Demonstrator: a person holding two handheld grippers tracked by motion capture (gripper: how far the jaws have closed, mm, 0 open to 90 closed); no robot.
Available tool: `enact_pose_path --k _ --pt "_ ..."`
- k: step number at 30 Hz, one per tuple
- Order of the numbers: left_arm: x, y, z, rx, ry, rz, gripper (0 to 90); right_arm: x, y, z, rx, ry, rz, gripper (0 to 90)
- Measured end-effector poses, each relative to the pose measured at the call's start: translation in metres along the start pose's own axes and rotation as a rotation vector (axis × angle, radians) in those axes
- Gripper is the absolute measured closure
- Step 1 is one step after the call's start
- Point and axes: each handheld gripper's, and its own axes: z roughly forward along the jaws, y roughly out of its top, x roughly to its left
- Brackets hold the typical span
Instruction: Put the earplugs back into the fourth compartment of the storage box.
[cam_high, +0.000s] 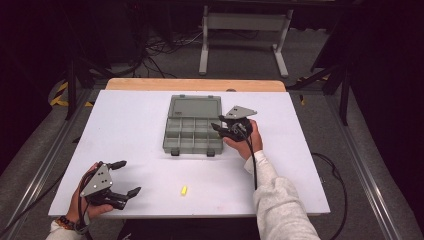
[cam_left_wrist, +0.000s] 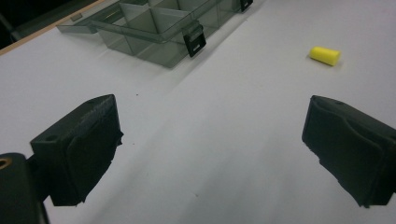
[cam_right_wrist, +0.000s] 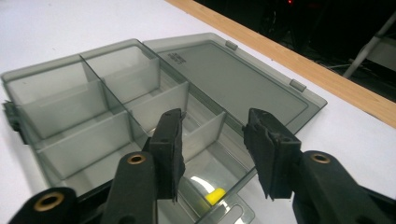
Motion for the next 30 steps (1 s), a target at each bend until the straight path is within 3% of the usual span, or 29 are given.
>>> enact_pose_path --k 10,20,30 --pt "-0.001 0.000 0.000 0.001 0.000 -0.001 5.8 0.005 -0.003 -0.016 -0.052 0.010 0.008 51.4" --pt "-0.002 0.001 0.000 0.001 0.002 0.002 5.8 0.016 0.003 -0.036 -0.104 0.009 -0.025 43.4" --pt "-0.002 0.001 0.000 -0.002 0.002 0.006 5.8 0.030 0.004 -0.047 -0.132 0.039 -0.047 34.4"
